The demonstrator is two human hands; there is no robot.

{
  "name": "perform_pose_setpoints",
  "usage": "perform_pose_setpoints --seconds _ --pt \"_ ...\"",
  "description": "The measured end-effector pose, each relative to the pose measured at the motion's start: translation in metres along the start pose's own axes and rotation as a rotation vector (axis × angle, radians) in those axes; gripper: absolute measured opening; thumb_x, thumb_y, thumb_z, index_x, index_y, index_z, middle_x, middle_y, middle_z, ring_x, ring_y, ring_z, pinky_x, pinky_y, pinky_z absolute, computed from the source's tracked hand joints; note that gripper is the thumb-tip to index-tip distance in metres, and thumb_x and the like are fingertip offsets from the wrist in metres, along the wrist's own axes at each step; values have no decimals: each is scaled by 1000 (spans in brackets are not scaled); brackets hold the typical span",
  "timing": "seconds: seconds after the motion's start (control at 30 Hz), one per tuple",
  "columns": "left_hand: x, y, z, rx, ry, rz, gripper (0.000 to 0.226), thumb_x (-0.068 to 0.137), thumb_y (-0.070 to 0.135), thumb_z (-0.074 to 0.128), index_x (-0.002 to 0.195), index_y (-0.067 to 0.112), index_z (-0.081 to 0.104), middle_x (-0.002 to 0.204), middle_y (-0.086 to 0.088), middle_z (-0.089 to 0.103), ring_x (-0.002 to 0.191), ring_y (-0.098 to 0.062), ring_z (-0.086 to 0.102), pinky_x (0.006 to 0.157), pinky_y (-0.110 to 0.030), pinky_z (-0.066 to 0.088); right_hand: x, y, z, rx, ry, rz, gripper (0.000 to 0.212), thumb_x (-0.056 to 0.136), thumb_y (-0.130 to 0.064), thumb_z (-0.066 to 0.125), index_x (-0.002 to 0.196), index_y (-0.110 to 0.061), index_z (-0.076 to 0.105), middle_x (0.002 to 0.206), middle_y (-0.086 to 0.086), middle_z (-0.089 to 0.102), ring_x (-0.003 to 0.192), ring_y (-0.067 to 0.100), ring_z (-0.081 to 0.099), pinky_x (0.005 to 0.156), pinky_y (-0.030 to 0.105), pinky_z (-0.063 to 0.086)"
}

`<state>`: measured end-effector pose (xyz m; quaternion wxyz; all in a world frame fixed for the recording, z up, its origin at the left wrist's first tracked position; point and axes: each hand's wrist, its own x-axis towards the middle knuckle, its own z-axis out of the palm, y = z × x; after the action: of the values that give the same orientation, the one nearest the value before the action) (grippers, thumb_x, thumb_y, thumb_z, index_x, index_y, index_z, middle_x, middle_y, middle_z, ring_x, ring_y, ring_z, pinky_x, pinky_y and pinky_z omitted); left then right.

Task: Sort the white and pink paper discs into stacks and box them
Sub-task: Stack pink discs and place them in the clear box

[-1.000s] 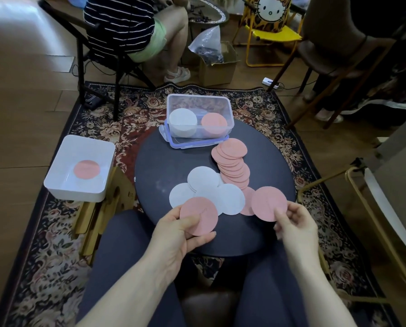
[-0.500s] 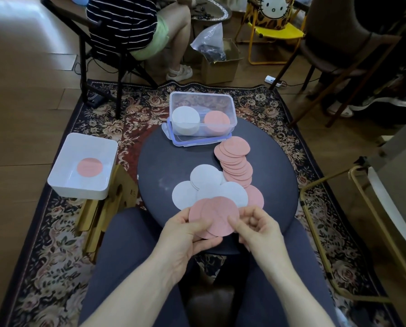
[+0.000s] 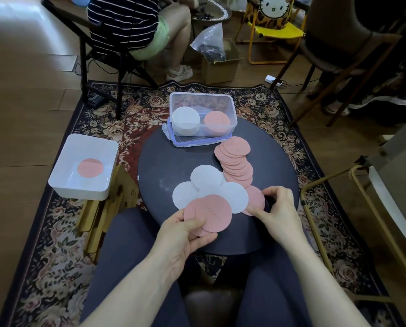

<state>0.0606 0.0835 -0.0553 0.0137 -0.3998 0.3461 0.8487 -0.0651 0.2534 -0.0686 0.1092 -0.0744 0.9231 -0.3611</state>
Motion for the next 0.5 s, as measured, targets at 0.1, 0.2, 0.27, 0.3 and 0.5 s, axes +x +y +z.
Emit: perform_pose_setpoints --seconds 0.1,0.2,0.27,0.3,0.5 --pt "0 -1 1 5 -7 -13 23 87 -8 57 107 0 64 105 -19 72 76 -26 71 63 -35 61 2 -2 2 70 -12 37 45 72 -25 80 99 -25 44 95 -11 54 78 10 52 69 32 39" --pt "-2 0 1 5 -15 -12 23 87 -9 56 107 0 64 104 -19 72 76 -27 71 62 -35 61 4 2 4 70 -5 47 44 79 -16 72 112 -22 43 87 -7 58 79 19 54 70 34 40" --pt "-2 1 0 3 -8 -10 22 87 -9 56 106 -1 64 104 -20 72 76 -27 71 61 -34 61 6 10 1 123 46 84 40 82 -9 66 114 -21 44 83 -5 58 79 22 55 75 39 45" --pt "-1 2 -1 2 -2 -8 21 87 -9 56 106 -2 64 104 -20 72 77 -27 72 60 -34 61 6 14 -1 160 72 110 36 84 -7 62 112 -22 45 85 -3 59 80 23 56 78 42 47" --pt "-1 5 1 9 -14 15 21 88 -10 54 104 -2 64 102 -21 72 77 -28 71 64 -36 61 -11 13 -9 526 173 154 12 93 -2 54 98 -13 55 77 6 57 48 7 47 42 12 36"
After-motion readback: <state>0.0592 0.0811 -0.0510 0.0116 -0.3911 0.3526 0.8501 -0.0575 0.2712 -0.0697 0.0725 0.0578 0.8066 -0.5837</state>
